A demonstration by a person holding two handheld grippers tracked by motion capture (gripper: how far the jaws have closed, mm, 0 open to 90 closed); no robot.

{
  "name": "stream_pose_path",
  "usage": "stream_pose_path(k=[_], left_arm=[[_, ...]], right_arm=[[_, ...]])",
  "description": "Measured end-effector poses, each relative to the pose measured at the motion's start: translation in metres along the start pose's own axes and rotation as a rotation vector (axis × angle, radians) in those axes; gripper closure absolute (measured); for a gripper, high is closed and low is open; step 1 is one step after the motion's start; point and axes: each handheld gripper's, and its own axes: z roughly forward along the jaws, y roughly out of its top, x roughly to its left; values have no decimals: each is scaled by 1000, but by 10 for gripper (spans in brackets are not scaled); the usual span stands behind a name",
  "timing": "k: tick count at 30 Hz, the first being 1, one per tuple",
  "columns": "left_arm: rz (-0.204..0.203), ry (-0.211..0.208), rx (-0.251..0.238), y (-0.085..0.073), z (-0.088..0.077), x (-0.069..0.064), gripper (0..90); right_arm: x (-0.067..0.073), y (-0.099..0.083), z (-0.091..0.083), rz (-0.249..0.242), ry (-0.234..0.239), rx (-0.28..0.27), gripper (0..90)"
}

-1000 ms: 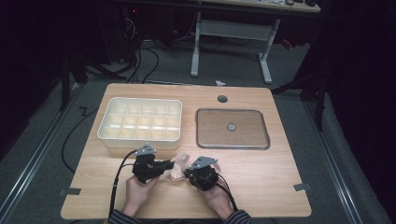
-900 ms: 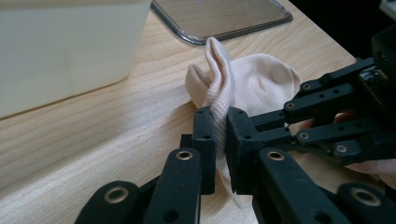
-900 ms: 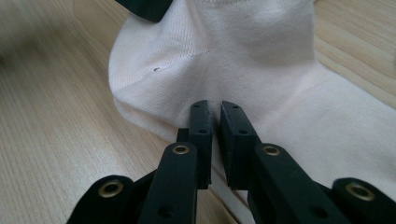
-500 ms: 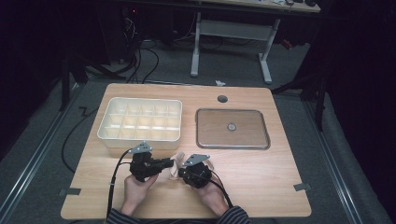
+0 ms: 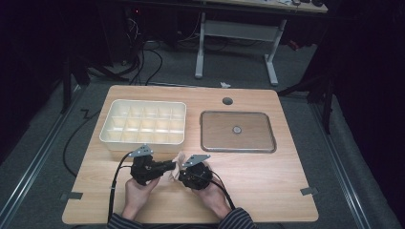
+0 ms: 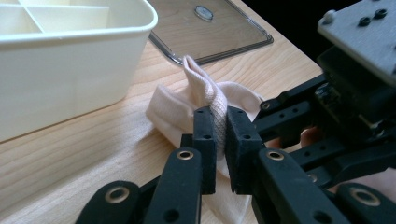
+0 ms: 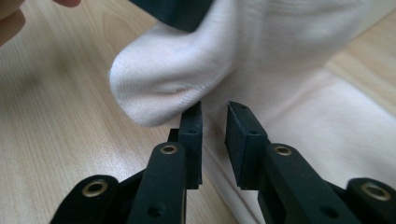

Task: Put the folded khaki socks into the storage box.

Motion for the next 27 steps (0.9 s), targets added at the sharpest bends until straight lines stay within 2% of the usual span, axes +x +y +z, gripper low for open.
stream_pose_path(k=[3, 7, 12, 16, 19, 22, 27], left_arm=[[14, 22, 10, 3, -3, -2, 838], [10, 38, 15, 3, -4, -3, 838], [14, 49, 15, 3, -4, -6, 838], [13, 57, 16, 3, -5, -8, 837], [12, 65, 18, 3, -4, -9, 837], [9, 73, 18, 3, -4, -10, 837], [15, 79, 21, 3, -4, -12, 837]], right_arm=[[-4, -1, -13, 10, -26, -42, 737], [-13, -6, -29, 57, -81, -77, 724], [-28, -16, -46, 101, -173, -94, 702], [-34, -23, -53, 117, -227, -86, 678], [-38, -28, -56, 138, -249, -100, 665], [-39, -33, -57, 148, -275, -88, 653], [-43, -39, -55, 172, -281, -69, 647]])
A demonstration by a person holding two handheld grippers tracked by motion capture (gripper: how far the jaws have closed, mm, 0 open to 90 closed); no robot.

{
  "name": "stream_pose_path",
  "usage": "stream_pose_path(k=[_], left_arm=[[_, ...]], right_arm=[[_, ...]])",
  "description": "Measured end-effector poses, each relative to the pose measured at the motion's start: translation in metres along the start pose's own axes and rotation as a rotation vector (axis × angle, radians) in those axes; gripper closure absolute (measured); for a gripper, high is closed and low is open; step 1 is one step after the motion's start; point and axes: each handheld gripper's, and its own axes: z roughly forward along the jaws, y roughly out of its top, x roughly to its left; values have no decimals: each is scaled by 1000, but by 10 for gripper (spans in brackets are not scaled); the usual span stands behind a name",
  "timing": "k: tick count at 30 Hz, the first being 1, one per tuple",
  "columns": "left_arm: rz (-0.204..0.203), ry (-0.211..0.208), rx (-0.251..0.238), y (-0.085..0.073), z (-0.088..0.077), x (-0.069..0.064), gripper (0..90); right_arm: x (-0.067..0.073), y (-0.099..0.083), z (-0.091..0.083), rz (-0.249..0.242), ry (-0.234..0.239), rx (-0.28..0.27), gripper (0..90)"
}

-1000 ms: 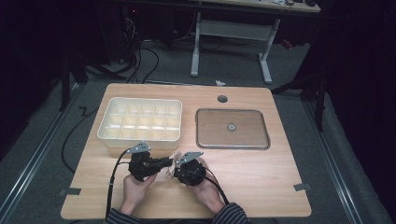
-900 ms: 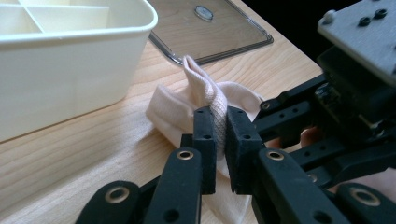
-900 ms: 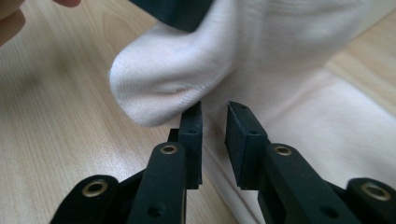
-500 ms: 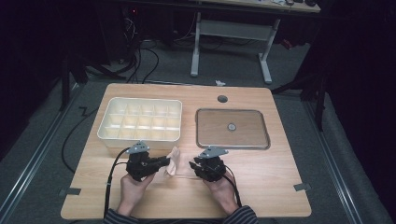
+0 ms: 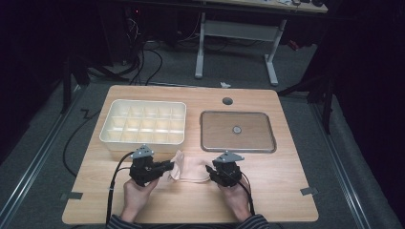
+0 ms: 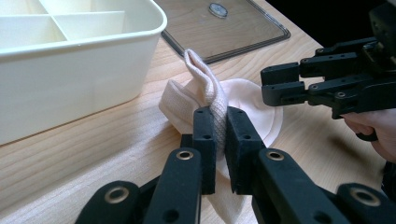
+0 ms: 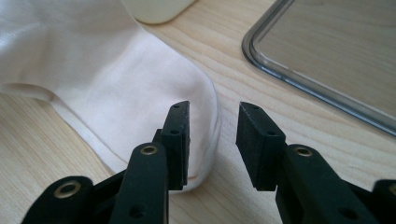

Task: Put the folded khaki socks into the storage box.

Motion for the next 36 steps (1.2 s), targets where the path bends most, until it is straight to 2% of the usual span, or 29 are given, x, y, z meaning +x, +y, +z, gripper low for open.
stream_pose_path(k=[2, 8, 13, 19, 29, 36], left_arm=[[1, -3, -2, 0, 0, -1, 837], [6, -7, -2, 0, 1, -4, 834], [13, -17, 3, 0, 1, -7, 830], [45, 4, 27, 3, 8, -15, 829], [86, 9, 57, 7, 21, -24, 828], [85, -5, 73, 8, 30, -26, 830]], right_arm=[[-1, -2, 2, 9, 4, 14, 660], [-3, -5, 11, 15, 36, 42, 778], [-2, -6, 14, 8, 64, 27, 832], [0, -5, 16, 7, 90, 25, 846], [1, -4, 19, 6, 115, 15, 848], [2, -4, 21, 6, 125, 19, 847]])
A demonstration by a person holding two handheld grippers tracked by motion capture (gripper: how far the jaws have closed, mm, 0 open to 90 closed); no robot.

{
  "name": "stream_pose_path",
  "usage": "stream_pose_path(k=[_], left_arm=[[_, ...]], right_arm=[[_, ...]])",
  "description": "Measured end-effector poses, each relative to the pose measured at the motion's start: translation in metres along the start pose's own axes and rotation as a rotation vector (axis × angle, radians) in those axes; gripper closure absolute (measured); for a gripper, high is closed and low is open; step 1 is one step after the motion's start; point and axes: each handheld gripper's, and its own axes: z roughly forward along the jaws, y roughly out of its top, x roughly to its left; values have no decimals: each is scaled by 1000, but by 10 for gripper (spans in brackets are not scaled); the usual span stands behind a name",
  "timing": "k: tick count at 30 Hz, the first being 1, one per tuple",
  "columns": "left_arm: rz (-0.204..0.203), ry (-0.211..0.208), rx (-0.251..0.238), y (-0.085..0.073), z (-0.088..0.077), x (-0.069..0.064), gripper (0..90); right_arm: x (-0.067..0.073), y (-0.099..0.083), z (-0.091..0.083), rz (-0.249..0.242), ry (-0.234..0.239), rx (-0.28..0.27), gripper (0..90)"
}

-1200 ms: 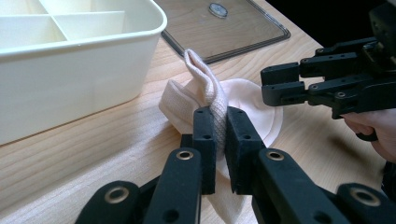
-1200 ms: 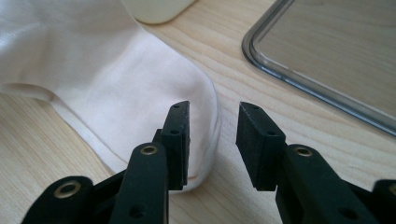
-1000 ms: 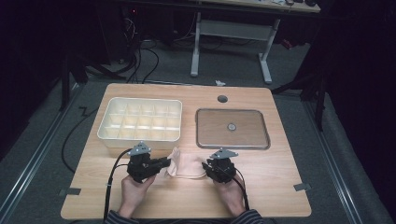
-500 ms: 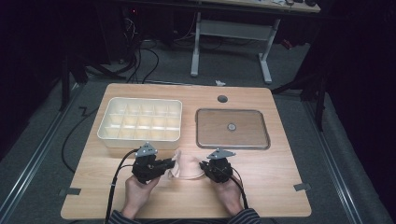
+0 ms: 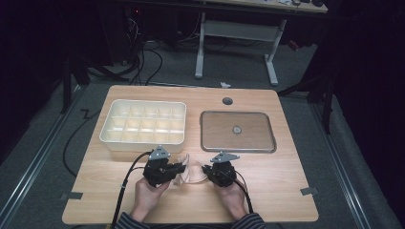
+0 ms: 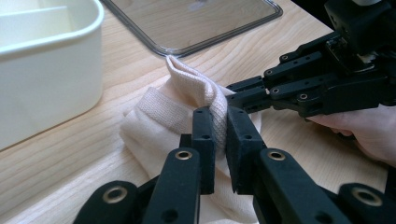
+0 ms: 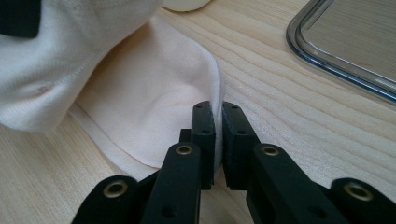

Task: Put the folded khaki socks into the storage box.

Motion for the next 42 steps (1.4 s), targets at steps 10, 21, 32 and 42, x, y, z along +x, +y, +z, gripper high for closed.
stream_pose_path(k=[10, 21, 32, 42], left_arm=[[13, -4, 11, 2, 15, -3, 828], [26, 5, 31, 3, 26, -6, 831], [33, 27, 63, 0, 41, -6, 829], [43, 24, 103, -3, 51, -5, 832]], right_arm=[[0, 0, 1, 1, 5, 1, 846], [-1, 0, 2, 0, 8, 2, 841], [-2, 0, 2, 5, 11, 0, 837], [-2, 0, 3, 3, 10, 2, 827]])
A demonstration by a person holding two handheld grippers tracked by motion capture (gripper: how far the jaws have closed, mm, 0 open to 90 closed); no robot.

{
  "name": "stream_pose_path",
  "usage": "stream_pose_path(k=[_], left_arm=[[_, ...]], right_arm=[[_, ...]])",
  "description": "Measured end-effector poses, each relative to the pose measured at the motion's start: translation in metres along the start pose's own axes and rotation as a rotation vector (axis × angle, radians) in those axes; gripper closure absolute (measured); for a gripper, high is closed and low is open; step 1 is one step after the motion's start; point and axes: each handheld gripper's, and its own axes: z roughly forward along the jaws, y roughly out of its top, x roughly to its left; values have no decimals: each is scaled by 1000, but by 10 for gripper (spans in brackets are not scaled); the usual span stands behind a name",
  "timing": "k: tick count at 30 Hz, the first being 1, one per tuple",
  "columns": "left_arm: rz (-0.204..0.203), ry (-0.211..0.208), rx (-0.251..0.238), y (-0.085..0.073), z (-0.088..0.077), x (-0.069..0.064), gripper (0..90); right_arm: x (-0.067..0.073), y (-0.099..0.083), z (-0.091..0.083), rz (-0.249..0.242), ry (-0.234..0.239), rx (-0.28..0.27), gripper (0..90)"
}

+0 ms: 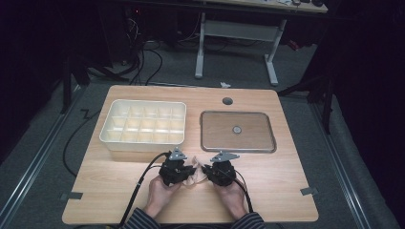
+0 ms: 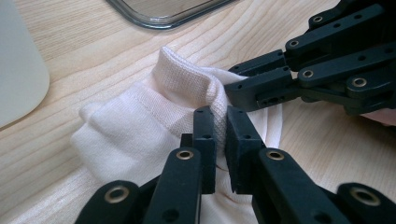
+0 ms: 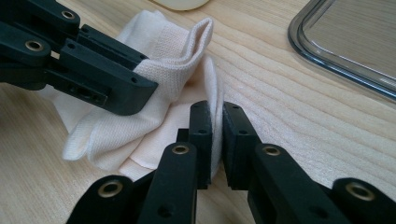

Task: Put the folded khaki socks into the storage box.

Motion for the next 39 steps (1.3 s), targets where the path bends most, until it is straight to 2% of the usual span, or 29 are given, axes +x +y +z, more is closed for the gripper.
stream_pose_path(k=[2, 4, 8, 15, 19, 27, 30, 33, 39], left_arm=[[-2, 3, -2, 0, -2, 0, 814], [-16, -17, -16, 1, -3, -1, 792], [-7, -25, -24, 2, -8, -2, 723], [-20, -34, -60, 3, -17, -1, 613], [-20, -44, -83, 4, -23, 0, 506], [-16, 5, -99, 4, -33, 3, 456], [-23, 44, -95, 2, -35, 6, 449], [-44, 74, -83, -3, -37, 12, 443], [-87, 114, -58, -15, -36, 20, 428]], right_arm=[[0, 0, 0, 2, -4, -1, 809], [1, 0, -1, 1, -10, -2, 800], [2, 2, -4, 0, -24, -10, 762], [3, 7, -15, -6, -49, -36, 706], [3, 7, -20, -5, -48, -48, 696], [10, 10, -31, -26, -53, -78, 667], [15, 14, -36, -50, -60, -97, 649], [20, 18, -39, -74, -65, -107, 629], [28, 22, -32, -95, -63, -82, 600]])
